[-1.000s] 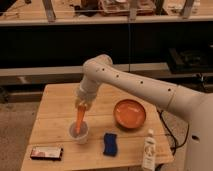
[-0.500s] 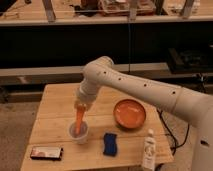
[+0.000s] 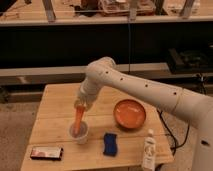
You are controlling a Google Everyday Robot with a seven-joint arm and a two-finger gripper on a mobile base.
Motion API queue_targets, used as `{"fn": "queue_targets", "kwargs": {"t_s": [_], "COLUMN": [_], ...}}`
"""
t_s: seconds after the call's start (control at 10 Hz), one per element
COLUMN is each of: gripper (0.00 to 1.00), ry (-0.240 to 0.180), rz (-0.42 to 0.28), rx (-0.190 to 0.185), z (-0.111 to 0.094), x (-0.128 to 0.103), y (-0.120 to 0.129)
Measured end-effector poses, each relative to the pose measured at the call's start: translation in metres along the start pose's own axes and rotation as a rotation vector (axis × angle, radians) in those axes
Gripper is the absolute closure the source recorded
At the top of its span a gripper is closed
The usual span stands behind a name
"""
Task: Place the pepper in the ceramic cup
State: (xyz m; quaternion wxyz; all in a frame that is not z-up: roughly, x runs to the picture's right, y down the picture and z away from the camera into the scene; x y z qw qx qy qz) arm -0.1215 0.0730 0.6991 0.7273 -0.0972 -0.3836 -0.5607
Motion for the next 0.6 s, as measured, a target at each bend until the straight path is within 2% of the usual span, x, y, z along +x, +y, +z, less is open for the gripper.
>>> {"fn": "queue_targets", "kwargs": {"t_s": [0.4,0.6], "gripper": [0.2,0.24], "ry": [0.007,-0.007], "rz": [0.014,0.012], "rx": [0.011,0.022], "z": [-0.001,-0.0006], "x": [0.0005,0.0011], "y": [0.0013,0.0026]}}
